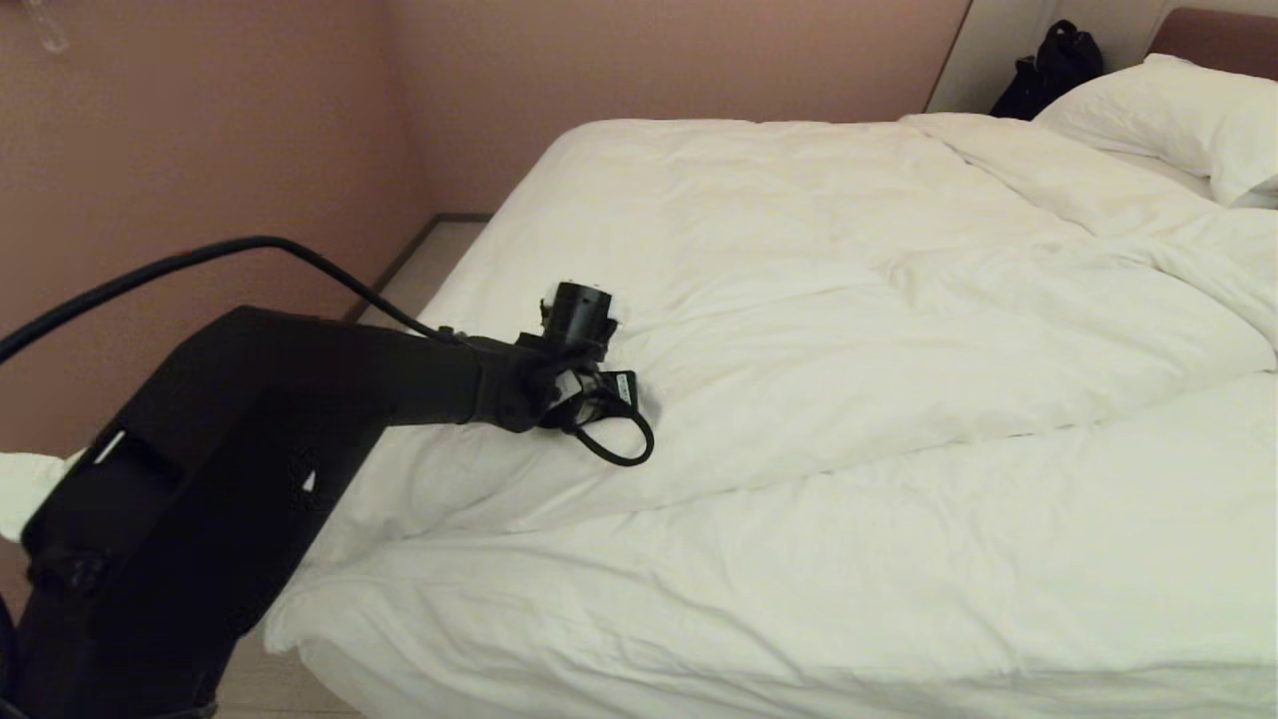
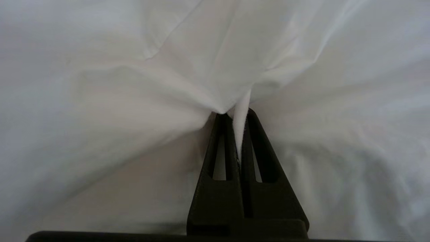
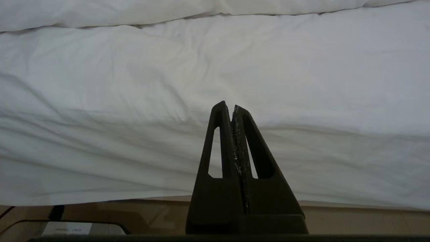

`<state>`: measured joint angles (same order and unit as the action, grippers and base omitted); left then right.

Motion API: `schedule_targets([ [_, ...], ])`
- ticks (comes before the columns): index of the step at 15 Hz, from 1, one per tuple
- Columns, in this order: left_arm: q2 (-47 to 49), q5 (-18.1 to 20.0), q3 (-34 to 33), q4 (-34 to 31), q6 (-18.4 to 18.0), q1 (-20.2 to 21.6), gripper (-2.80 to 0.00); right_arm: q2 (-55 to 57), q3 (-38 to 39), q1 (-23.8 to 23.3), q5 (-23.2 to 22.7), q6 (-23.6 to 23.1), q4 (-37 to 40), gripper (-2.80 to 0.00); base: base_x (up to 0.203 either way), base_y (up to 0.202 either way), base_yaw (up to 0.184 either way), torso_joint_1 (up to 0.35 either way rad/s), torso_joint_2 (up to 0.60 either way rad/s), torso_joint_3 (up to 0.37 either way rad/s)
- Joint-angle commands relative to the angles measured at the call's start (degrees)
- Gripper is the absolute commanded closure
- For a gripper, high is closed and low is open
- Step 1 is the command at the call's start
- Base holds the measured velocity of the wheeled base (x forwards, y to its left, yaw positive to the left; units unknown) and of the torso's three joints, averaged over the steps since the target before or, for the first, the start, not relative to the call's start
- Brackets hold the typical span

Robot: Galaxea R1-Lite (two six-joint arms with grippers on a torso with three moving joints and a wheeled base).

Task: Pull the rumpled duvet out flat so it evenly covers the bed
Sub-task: Flatten the corners of the folded blanket

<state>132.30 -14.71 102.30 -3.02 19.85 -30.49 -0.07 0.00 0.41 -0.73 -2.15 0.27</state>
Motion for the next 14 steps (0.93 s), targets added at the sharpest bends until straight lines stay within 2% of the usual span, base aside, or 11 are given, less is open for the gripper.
schedule_targets([
  [1, -7.35, -0.15, -5.51, 0.28, 0.1, -0.65, 0.0, 0.07, 0.0, 0.02, -0.06, -0.05, 0.0, 0.0, 0.0, 0.0, 0.0, 0.0, 0.0, 0.0],
  [4, -16.91, -0.05, -16.16, 0.51, 0.35, -2.07, 0.0, 0.07, 0.0, 0.02, -0.06, -0.05, 0.0, 0.0, 0.0, 0.0, 0.0, 0.0, 0.0, 0.0],
  [8, -29.54, 0.18, -32.85, 0.89, 2.67, -3.54, 0.0, 0.07, 0.0, 0.02, -0.06, -0.05, 0.0, 0.0, 0.0, 0.0, 0.0, 0.0, 0.0, 0.0],
  [11, -37.01, 0.51, -42.37, 1.12, 4.07, -4.07, 0.0, 0.07, 0.0, 0.02, -0.06, -0.05, 0.0, 0.0, 0.0, 0.0, 0.0, 0.0, 0.0, 0.0],
  [14, -44.96, 0.6, -49.53, 0.87, 6.41, -6.39, 0.0, 0.07, 0.0, 0.02, -0.06, -0.05, 0.0, 0.0, 0.0, 0.0, 0.0, 0.0, 0.0, 0.0],
])
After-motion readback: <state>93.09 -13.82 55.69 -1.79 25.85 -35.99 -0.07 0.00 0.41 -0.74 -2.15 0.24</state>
